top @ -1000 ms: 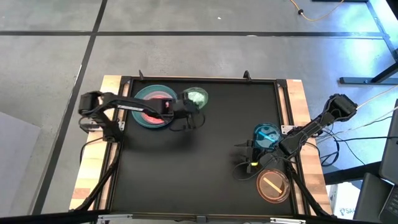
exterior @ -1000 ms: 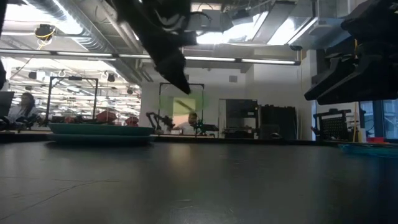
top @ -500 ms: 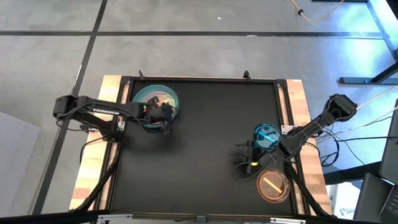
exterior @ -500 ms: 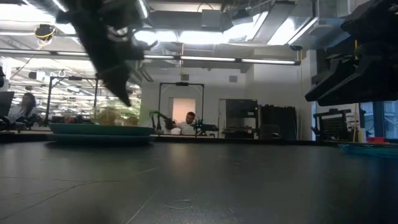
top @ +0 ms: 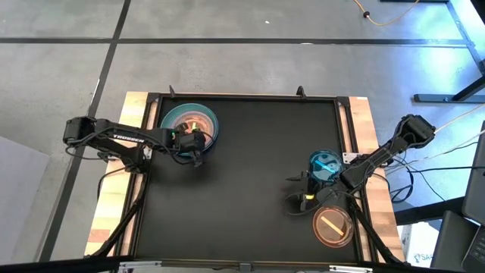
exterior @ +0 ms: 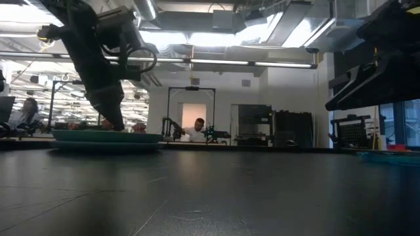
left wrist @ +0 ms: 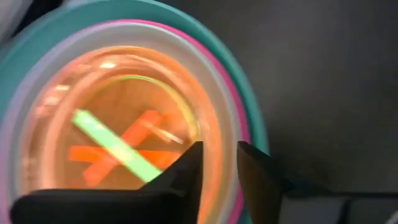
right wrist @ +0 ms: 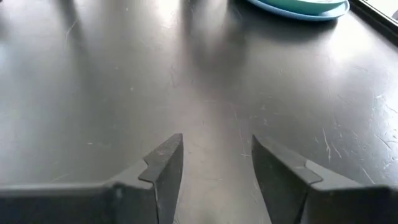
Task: Stack plastic plates
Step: Stack the transparent green plate on top of the transparent red plate on the table, then stack the transparent blue plate on top of the transparent green plate on the table
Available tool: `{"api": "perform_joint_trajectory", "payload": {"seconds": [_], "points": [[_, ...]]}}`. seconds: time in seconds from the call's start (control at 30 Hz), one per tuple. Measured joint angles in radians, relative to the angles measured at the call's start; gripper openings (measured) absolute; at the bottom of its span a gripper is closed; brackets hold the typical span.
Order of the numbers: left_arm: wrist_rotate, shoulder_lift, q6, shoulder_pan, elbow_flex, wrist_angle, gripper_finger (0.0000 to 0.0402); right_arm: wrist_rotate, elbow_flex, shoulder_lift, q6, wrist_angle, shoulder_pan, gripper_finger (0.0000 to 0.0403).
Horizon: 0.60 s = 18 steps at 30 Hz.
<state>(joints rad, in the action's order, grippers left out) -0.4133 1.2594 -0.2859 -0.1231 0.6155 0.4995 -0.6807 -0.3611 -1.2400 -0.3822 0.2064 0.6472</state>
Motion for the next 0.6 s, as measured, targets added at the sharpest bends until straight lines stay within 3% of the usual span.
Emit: {"api": "perform_joint_trajectory", "payload": {"seconds": [0.13,0.3,0.43,0.6], "points": [[0.085,0.000,0.000,0.032,0.000,-0.030,0.0121,0.000,-0.062,0.000,-0.007,-0.103,0.000,0.0184],[0.180,0.001,0.034,0.138,-0.022,-0.217,0.0127,-0.007,-0.216,0.000,-0.060,-0.417,0.000,0.0184],[0.193,0.002,0.061,0.230,-0.027,-0.364,0.0127,0.000,-0.309,0.000,-0.173,-0.629,0.000,0.0184],[0.200,0.029,0.161,0.329,-0.027,-0.578,0.0127,0.069,-0.331,0.001,-0.281,-0.729,0.000,0.0184]]}}
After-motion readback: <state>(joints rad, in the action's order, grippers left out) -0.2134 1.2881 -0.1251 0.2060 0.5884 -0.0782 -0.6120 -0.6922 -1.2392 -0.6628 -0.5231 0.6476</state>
